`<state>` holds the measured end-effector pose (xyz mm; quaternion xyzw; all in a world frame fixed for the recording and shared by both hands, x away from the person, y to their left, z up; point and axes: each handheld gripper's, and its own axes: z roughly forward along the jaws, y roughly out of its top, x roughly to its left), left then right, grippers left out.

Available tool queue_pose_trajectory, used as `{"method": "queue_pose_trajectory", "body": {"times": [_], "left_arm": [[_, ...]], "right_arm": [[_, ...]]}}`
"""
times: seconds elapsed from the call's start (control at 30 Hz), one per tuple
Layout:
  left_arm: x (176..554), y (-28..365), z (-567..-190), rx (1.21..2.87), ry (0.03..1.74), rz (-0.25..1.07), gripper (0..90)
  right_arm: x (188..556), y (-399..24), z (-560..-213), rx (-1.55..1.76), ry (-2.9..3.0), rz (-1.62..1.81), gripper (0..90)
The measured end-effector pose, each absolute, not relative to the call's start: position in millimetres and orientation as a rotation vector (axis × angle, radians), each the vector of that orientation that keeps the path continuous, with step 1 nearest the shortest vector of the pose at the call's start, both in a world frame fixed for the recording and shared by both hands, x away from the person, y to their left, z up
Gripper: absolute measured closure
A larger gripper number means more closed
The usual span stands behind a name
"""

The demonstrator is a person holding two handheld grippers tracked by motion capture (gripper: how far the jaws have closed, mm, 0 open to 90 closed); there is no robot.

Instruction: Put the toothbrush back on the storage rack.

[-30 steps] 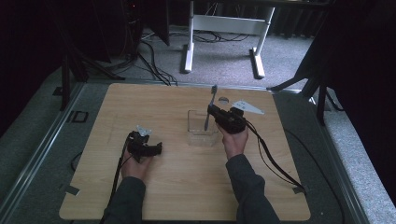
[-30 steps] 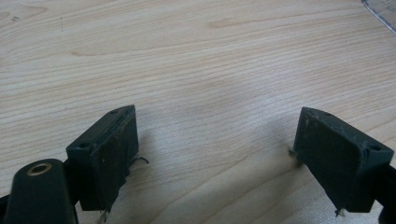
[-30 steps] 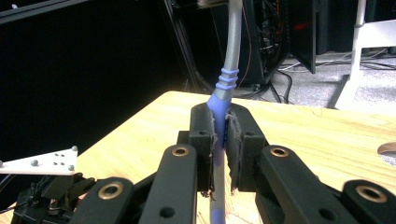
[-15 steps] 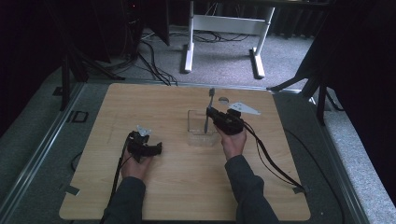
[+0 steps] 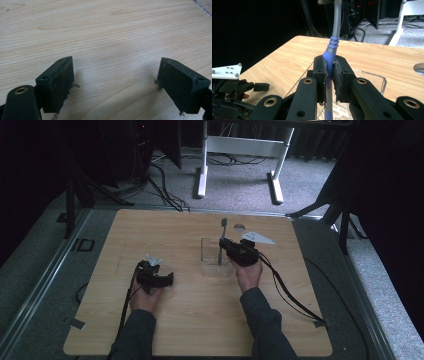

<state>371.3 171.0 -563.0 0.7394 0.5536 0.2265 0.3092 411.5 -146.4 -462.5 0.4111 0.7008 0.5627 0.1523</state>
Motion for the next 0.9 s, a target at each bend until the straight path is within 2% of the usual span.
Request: {"method": "queue_pose_trajectory", "body": {"times": [0.63,0.73,0.77,0.83,0.9], "left_arm": [[371.3,171.0,-563.1,1.953,1.463,0.599,14.4],[371.3,171.0,-563.0,1.954,1.463,0.599,14.4],[371.3,171.0,-563.1,1.953,1.463,0.599,14.4],[371.3,171.0,-563.1,1.953,1.463,0.599,14.4],[371.3,171.0,-563.0,1.954,1.463,0.598,14.4]], "right_arm": [[412.6,-160.9,-480.1,1.258,2.031,1.552,80.1],[412.0,-160.5,-480.4,1.250,2.030,1.547,72.1],[411.5,-160.5,-480.5,1.248,2.021,1.537,66.8],[411.4,-160.6,-480.4,1.246,2.017,1.535,64.5],[410.2,-161.6,-478.5,1.247,1.995,1.527,56.8]]}}
